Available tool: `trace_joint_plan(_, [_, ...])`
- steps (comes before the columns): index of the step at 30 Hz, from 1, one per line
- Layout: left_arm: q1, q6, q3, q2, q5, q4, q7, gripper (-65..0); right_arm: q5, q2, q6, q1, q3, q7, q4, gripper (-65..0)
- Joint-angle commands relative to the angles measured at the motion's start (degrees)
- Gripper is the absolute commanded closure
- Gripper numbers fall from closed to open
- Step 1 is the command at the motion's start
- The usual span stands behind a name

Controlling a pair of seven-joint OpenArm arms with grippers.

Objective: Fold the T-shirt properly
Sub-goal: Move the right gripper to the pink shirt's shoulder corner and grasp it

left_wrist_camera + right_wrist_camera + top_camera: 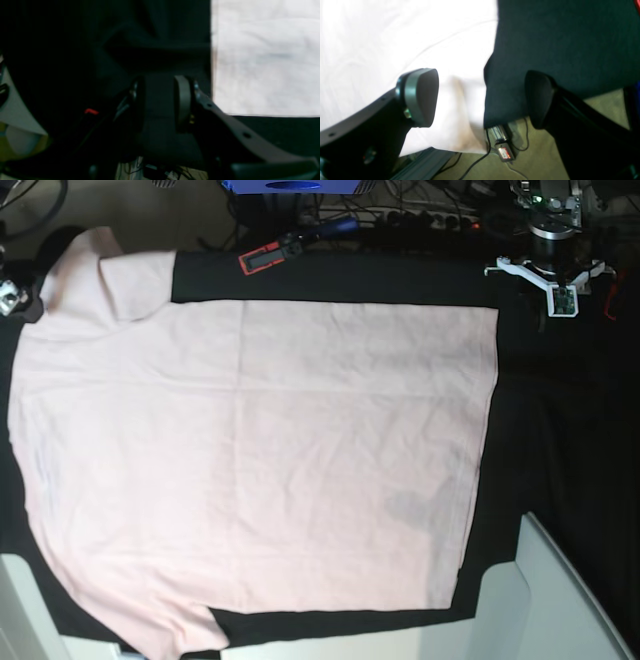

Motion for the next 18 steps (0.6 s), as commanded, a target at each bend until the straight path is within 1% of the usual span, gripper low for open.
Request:
trace_joint_plan(1, [0.48, 0.54, -0.95, -0.4, -0.01, 0.86, -1.43, -19.8, 0.73, 0.85, 0.41, -0.04, 0.12, 0.66, -0.51, -50.9])
trace_joint_plan(6, [0.48, 0.54, -1.65, -0.4, -0.19, 0.86, -1.43, -19.8, 0.56, 0.5, 0.41, 0.4, -0.14, 0.48, -2.45, -50.8])
trace_joint_plan(9, [0.48, 0.54, -1.3, -0.4, -0.19, 0.77, -1.43, -19.8, 0.82, 0.32, 0.41, 0.22, -4.45, 0.39, -2.09, -50.6])
trace_joint_plan(12, [0.48, 0.54, -1.21, -0.32, -0.19, 0.77, -1.43, -19.8, 0.82, -1.17, 0.41, 0.13, -7.09, 0.57, -1.92, -50.3])
trace_joint_plan(14, [0.48, 0.54, -1.21, -0.32, -0.19, 0.77, -1.43, -19.8, 0.82, -1.7, 0.41, 0.13, -7.88, 0.57, -1.92, -46.6])
trace_joint_plan(15, [0.48, 0.54, -1.21, -0.32, -0.19, 0.77, -1.43, -19.8, 0.82, -2.23, 0.41, 0.13, -8.67, 0.66, -1.92, -43.2])
trace_joint_plan(18, [0.48, 0.54, -1.21, -0.32, -0.19, 0.77, -1.43, -19.8, 0.82, -2.32, 0.41, 0.13, -9.73, 0.66, -1.92, -32.5])
